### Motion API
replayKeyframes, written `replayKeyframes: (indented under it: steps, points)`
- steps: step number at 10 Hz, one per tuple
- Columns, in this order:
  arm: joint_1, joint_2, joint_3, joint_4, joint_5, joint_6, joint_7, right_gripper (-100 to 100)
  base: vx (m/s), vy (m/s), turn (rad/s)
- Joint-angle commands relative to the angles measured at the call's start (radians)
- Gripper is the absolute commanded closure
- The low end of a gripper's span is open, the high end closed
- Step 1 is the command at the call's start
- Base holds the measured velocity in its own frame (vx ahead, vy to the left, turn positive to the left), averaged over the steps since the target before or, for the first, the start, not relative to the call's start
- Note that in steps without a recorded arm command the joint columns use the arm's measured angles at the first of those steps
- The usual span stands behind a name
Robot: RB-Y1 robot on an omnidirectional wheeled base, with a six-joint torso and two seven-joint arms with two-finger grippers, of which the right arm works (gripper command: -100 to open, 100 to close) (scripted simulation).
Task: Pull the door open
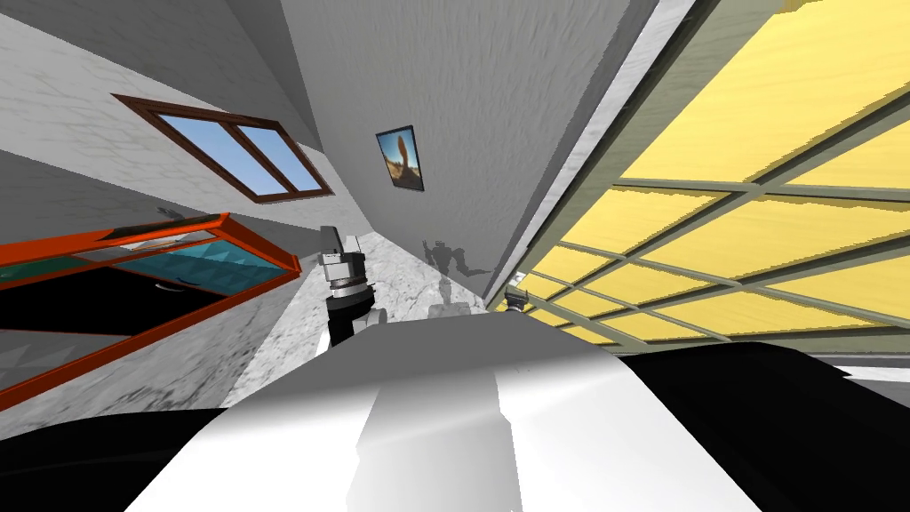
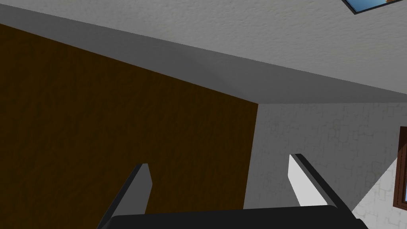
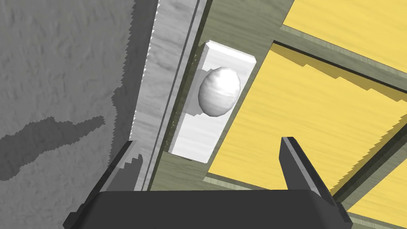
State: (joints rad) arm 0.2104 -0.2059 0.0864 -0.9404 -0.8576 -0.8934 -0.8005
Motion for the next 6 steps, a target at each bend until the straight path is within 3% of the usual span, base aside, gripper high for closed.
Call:
replayKeyframes:
  steps: [1,6]
  points:
    - [0.008,0.005,0.003,-0.010,-0.009,-0.009,-0.050,-100,-0.039,-0.006,0.046]
    - [0.027,0.018,0.010,-0.031,-0.029,-0.030,-0.166,-100,-0.050,-0.004,0.058]
